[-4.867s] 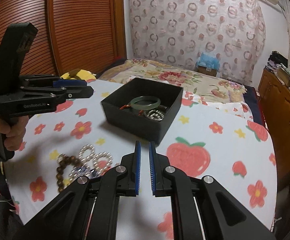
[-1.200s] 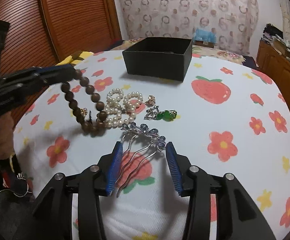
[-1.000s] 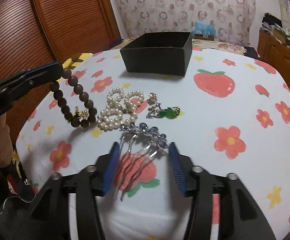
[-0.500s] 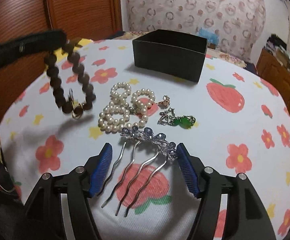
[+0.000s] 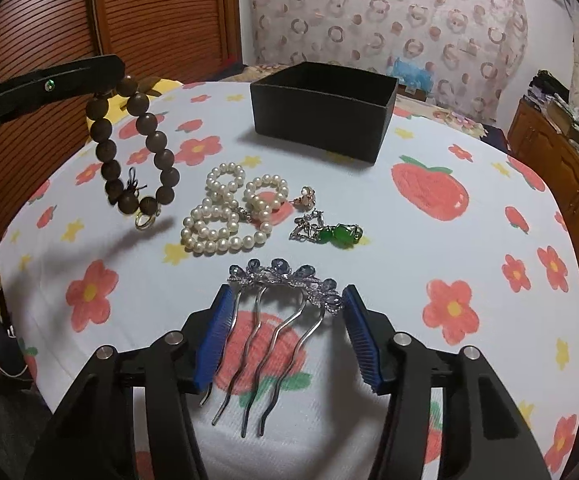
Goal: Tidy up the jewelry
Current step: 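Carry the bead bracelet and hair comb over the black box and open both grippers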
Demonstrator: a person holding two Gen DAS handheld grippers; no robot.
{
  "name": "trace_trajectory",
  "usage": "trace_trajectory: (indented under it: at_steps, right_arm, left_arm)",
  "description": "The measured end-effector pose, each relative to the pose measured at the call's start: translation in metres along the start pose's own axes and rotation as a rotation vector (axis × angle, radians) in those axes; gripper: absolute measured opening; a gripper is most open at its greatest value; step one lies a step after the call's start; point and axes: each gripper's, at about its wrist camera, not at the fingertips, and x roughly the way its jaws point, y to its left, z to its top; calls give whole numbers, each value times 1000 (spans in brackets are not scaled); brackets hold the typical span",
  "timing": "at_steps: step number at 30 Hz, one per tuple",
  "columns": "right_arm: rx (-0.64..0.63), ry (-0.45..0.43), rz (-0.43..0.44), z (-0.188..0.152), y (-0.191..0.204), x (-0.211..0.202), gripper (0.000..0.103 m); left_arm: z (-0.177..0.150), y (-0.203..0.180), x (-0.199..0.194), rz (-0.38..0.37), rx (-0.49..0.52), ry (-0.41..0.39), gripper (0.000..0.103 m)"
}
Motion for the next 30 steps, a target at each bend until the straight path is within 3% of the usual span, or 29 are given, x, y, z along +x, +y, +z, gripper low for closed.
trace_trajectory:
  at_steps: [12,17,30]
  right_arm:
    - [-12,-45,-3,7,-1,-9,58]
    - [-13,-70,3,19,-7,-14,58]
    - [-54,-158,0,96,-40,-17,58]
  left_arm:
    - [1,1,0,-1,2,-5,12]
    - [20,2,-3,5,8,-29,12]
    - [81,12,33,28,32,-58,12]
